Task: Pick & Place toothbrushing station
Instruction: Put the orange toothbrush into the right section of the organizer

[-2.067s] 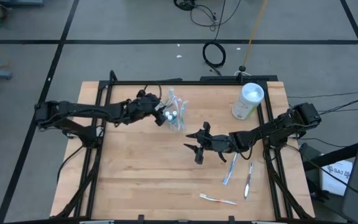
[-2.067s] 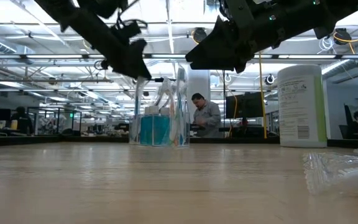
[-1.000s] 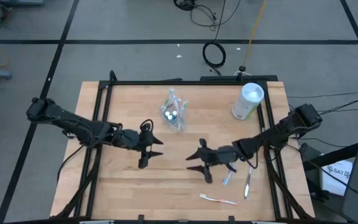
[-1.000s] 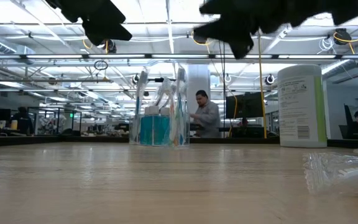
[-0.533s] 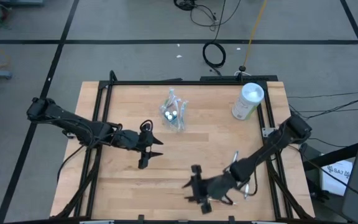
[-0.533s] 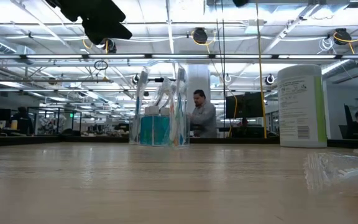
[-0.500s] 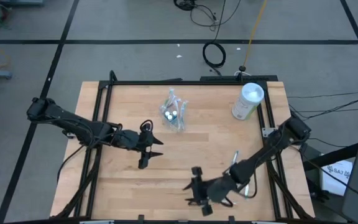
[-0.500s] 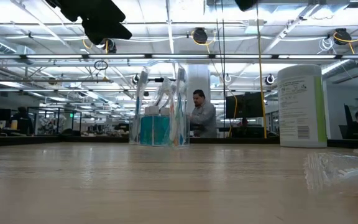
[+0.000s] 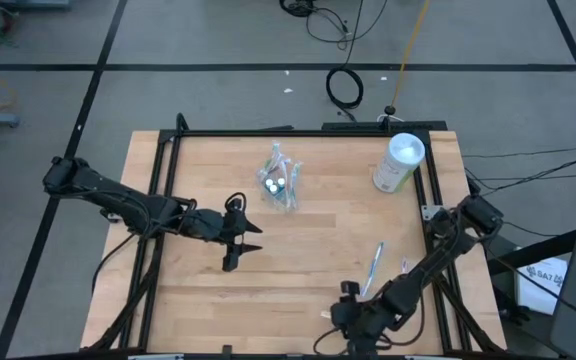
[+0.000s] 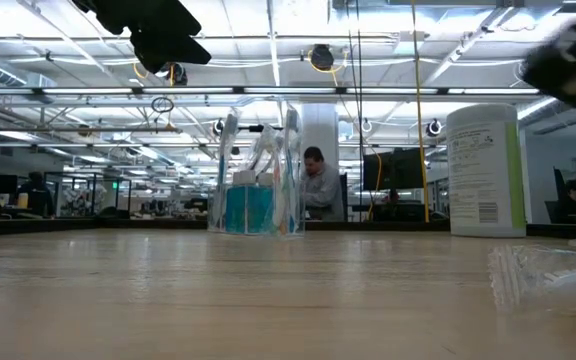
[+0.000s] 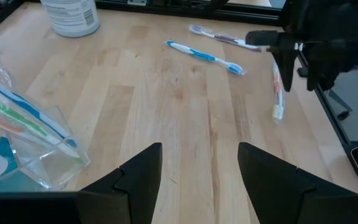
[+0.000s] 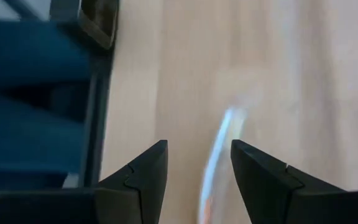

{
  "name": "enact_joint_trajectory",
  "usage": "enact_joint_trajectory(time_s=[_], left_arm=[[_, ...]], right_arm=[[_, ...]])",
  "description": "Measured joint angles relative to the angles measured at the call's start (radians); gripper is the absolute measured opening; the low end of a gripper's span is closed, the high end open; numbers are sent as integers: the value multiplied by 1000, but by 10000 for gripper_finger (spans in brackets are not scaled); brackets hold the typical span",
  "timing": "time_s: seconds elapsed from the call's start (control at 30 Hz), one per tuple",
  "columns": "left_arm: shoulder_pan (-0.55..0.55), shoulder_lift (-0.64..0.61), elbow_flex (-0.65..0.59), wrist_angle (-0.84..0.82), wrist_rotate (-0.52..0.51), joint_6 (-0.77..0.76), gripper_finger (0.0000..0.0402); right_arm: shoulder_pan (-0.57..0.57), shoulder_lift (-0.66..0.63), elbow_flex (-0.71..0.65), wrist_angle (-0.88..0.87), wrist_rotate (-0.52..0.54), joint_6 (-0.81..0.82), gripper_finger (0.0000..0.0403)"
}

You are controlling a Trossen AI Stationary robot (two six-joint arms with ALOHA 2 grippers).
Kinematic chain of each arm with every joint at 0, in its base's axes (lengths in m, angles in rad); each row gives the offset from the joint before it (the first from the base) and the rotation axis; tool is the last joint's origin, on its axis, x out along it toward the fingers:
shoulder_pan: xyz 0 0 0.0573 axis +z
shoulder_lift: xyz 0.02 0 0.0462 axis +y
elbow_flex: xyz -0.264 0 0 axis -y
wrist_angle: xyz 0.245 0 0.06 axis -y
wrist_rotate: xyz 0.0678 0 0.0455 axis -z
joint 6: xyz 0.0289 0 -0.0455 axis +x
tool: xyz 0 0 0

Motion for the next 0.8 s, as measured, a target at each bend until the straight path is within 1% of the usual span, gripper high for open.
enact_joint_trajectory(time_s=[0.07, 0.17, 0.27, 0.4, 0.47, 0.6, 0.7, 0.8], left_arm=[[0, 0, 0, 0, 0, -1, 218], [0, 0, 0, 0, 0, -2, 218], [0, 0, 0, 0, 0, -6, 218], [0, 0, 0, 0, 0, -6, 218], [0, 0, 0, 0, 0, -7, 218], [0, 0, 0, 0, 0, -7, 218], [0, 0, 0, 0, 0, -7, 218], [0, 0, 0, 0, 0, -8, 218]], right_arm=[[8, 0, -30, 2, -20, 36, 169], [12, 0, -79, 34, -11, 71, 169], [7, 0, -139, 126, -12, 99, 169], [2, 0, -231, 270, -13, 94, 169], [2, -2, -267, 332, -11, 60, 169], [3, -3, -316, 425, 21, -63, 169], [2, -1, -319, 427, 59, -133, 166], [-10, 0, -320, 423, 63, -159, 150]])
